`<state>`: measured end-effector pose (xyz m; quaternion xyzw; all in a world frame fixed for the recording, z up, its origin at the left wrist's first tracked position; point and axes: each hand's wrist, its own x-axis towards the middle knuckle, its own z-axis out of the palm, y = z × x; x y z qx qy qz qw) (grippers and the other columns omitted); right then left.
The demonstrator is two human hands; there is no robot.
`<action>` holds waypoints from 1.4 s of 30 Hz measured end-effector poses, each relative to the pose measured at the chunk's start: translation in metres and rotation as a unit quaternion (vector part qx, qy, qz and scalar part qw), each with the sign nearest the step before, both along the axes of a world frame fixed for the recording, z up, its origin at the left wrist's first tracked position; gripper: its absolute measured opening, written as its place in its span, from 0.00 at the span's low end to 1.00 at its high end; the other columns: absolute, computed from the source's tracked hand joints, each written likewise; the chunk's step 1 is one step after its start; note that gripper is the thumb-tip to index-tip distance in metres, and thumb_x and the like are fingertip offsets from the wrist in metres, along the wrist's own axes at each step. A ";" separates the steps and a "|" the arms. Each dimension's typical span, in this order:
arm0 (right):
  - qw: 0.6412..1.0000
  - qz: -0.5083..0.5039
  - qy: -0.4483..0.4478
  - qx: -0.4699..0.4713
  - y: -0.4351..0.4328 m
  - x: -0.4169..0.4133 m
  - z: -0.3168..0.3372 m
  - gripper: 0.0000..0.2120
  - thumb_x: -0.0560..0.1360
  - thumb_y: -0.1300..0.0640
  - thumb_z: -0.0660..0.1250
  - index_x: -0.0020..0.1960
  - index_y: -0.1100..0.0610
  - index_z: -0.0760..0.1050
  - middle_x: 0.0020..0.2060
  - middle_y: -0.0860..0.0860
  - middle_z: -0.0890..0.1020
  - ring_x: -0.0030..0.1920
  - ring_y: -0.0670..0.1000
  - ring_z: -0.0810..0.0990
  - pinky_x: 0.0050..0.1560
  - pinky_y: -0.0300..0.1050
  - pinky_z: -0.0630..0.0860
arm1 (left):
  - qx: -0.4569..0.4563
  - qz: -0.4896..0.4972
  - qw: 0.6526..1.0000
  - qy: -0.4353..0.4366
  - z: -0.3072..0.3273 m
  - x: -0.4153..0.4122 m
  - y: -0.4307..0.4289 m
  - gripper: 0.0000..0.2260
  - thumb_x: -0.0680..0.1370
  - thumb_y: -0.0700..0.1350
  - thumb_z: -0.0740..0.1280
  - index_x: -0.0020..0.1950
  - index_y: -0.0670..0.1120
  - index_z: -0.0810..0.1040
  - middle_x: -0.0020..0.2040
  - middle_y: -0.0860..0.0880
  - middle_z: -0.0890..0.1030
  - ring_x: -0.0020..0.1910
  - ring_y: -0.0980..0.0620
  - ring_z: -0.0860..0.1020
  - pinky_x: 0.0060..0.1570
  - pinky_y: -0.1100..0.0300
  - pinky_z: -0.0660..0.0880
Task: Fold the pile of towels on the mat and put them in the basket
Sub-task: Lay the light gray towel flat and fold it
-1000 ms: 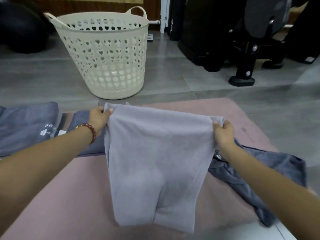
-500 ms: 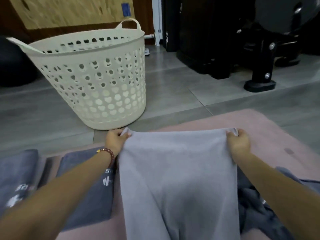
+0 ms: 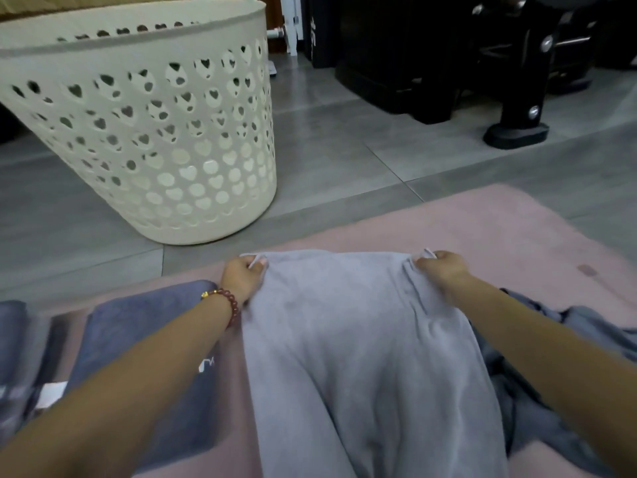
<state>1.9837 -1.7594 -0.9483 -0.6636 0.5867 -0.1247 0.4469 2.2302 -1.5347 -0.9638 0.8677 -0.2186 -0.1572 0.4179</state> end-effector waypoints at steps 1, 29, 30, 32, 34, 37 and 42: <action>1.000 -0.012 -0.025 0.010 0.001 0.000 0.000 0.13 0.73 0.55 0.67 0.36 0.58 0.67 0.36 0.56 0.71 0.40 0.53 0.69 0.42 0.45 0.66 | -0.010 0.005 1.000 0.006 0.004 0.000 0.001 0.16 0.79 0.42 0.63 0.33 0.38 0.74 0.32 0.43 0.71 0.39 0.50 0.68 0.33 0.59 0.63; 0.889 0.073 -0.451 -0.035 0.091 -0.186 0.216 0.14 0.64 0.53 0.74 0.45 0.59 0.79 0.40 0.48 0.83 0.43 0.47 0.79 0.43 0.37 0.76 | -0.369 0.001 0.927 -0.069 0.250 -0.131 0.154 0.10 0.77 0.41 0.67 0.36 0.51 0.80 0.38 0.49 0.75 0.35 0.61 0.70 0.36 0.67 0.68; 0.881 0.069 -0.466 -0.036 0.092 -0.189 0.227 0.20 0.60 0.49 0.74 0.46 0.59 0.79 0.40 0.50 0.82 0.42 0.47 0.79 0.42 0.37 0.76 | -0.386 -0.003 0.920 -0.068 0.261 -0.135 0.154 0.11 0.77 0.41 0.67 0.35 0.51 0.81 0.36 0.50 0.76 0.35 0.61 0.71 0.36 0.67 0.69; 0.868 0.057 -0.492 -0.040 0.092 -0.196 0.243 0.22 0.58 0.48 0.74 0.47 0.59 0.78 0.40 0.50 0.82 0.41 0.47 0.79 0.41 0.37 0.77 | -0.408 -0.020 0.911 -0.058 0.280 -0.141 0.155 0.13 0.77 0.40 0.66 0.35 0.51 0.82 0.33 0.56 0.80 0.34 0.62 0.74 0.36 0.69 0.71; 0.849 0.067 -0.523 -0.028 0.091 -0.203 0.258 0.14 0.66 0.53 0.72 0.48 0.60 0.78 0.40 0.49 0.84 0.41 0.46 0.81 0.42 0.37 0.78 | -0.427 -0.034 0.903 -0.040 0.295 -0.147 0.159 0.14 0.77 0.40 0.65 0.35 0.52 0.84 0.33 0.58 0.81 0.34 0.62 0.76 0.37 0.70 0.73; 0.838 0.076 -0.541 -0.017 0.091 -0.214 0.275 0.06 0.76 0.62 0.63 0.50 0.60 0.77 0.39 0.49 0.85 0.40 0.45 0.83 0.43 0.37 0.79 | -0.438 -0.054 0.897 -0.013 0.315 -0.153 0.168 0.14 0.78 0.40 0.64 0.37 0.52 0.85 0.35 0.57 0.83 0.36 0.61 0.78 0.39 0.70 0.75; 0.800 0.078 -0.595 -0.016 0.090 -0.220 0.312 0.06 0.73 0.57 0.64 0.46 0.55 0.79 0.37 0.46 0.84 0.39 0.42 0.82 0.41 0.34 0.78 | -0.458 -0.060 0.887 -0.005 0.353 -0.160 0.184 0.05 0.72 0.44 0.68 0.41 0.48 0.85 0.42 0.54 0.84 0.44 0.59 0.79 0.49 0.67 0.75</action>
